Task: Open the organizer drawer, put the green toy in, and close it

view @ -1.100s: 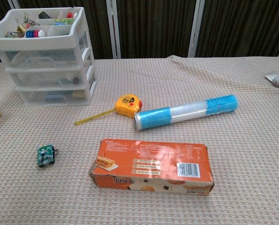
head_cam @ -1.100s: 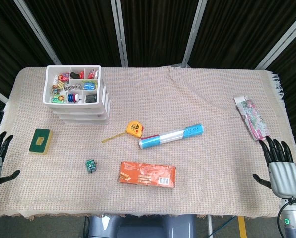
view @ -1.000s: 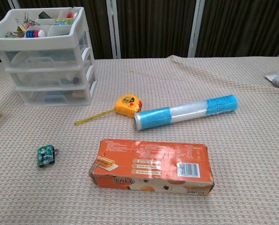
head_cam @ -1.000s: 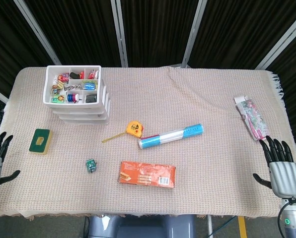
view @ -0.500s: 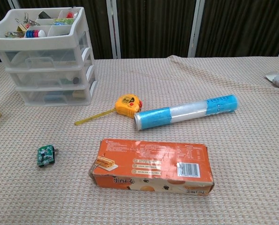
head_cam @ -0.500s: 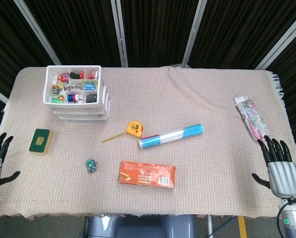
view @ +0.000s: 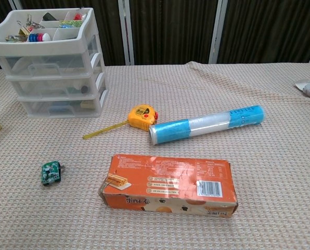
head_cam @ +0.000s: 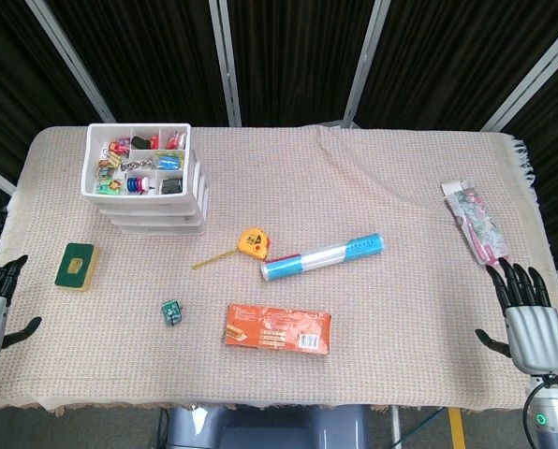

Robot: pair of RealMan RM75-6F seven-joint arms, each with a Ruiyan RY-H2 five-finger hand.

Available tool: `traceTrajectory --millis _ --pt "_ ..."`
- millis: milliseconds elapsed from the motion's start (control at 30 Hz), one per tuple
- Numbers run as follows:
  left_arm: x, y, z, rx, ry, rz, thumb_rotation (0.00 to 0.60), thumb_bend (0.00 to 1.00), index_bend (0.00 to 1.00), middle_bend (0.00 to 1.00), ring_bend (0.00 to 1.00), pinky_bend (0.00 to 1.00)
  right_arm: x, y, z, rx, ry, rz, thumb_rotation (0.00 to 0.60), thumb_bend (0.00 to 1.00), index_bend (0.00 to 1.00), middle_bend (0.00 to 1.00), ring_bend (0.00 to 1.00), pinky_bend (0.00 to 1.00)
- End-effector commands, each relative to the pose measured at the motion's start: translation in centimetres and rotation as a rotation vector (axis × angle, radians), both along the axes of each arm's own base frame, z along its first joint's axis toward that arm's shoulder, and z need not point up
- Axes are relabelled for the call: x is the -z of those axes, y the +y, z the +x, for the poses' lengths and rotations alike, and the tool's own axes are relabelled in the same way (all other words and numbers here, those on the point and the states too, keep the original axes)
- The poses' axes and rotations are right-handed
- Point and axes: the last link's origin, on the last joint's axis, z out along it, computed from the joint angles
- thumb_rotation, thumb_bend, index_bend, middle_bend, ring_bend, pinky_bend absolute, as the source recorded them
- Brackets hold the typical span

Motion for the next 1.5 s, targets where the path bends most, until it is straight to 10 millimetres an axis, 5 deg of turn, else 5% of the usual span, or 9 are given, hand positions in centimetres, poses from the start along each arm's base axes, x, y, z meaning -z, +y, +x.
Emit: traceTrajectory --millis 33,167,500,933,1500 --pt "1.6 0.8 0.9 -0.050 -0.229 -0.022 0.600 0.52 0.00 0.69 0.67 0.56 0.0 0.0 0.0 0.002 -0.002 0.003 0.600 0.00 0.08 0.00 0.00 0.02" --pt "3.3 2.2 1.9 -0.130 -0.479 -0.108 0.600 0.63 0.00 0.79 0.76 0.64 0.1 -0.2 0.1 0.002 -0.004 0.008 0.600 0.00 0.08 0.00 0.00 0.02" --pt "6.4 6.0 4.8 -0.285 -0.896 -0.294 0.600 0.69 0.00 0.80 0.78 0.67 0.0 -0.3 0.2 -0.003 -0.018 0.009 0.600 0.00 0.09 0.00 0.00 0.02" --pt "7.8 10.1 6.4 -0.306 -1.076 -0.322 0.600 0.69 0.12 0.80 0.78 0.67 -0.4 -0.3 0.2 -0.011 -0.013 -0.009 0.600 0.00 0.09 0.00 0.00 0.02" --pt "9.2 12.3 7.9 -0.317 -1.255 -0.344 0.600 0.69 0.19 0.80 0.78 0.67 -0.2 -0.3 0.3 -0.023 -0.009 -0.011 0.600 0.00 0.09 0.00 0.00 0.02"
